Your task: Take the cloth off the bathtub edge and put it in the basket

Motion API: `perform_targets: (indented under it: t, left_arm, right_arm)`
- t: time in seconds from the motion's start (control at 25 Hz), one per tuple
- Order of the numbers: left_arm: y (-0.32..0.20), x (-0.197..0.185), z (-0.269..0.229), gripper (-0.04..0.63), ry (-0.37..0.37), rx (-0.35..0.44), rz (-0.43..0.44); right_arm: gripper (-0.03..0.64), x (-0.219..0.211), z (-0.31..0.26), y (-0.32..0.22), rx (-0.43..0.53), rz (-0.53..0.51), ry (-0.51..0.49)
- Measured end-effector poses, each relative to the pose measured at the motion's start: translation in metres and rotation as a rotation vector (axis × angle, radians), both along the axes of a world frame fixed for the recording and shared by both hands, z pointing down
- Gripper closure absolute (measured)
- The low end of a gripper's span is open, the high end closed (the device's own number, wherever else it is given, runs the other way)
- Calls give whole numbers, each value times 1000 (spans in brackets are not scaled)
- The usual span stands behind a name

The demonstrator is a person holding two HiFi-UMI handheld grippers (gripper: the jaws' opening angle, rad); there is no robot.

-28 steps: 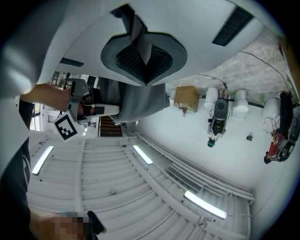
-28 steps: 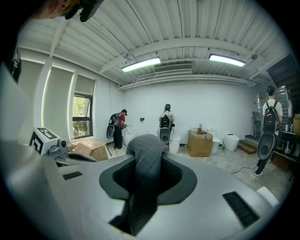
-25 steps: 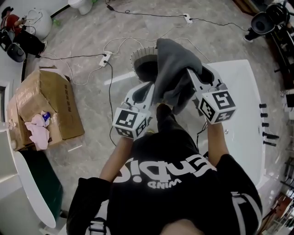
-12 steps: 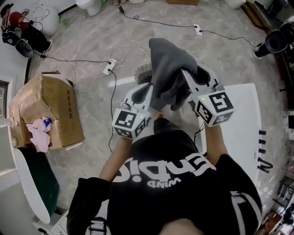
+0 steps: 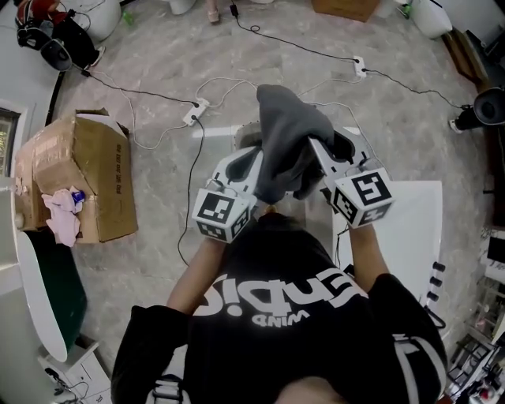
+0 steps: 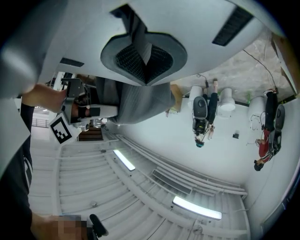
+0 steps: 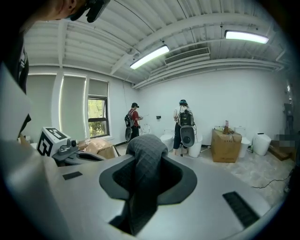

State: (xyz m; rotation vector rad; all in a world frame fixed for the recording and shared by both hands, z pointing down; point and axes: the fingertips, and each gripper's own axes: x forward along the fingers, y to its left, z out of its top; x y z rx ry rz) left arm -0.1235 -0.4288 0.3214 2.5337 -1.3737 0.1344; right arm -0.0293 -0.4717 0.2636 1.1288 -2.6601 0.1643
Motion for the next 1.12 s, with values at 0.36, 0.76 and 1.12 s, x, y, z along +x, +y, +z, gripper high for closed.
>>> perform_targets:
  t: [0.36,0.76,1.12]
  left_arm:
    - [-33,-16,10,582,-6,-40,9]
    - [-73,-25,63,581,17,-117,43]
    - [-107,-24,181,581,14,-197,52]
  right_arm:
    - [523,-13,42,-24,-84,9,23]
    - [523,-21,113,-40,-184,65,45]
    - [523,-30,274,-39,-286,59,82]
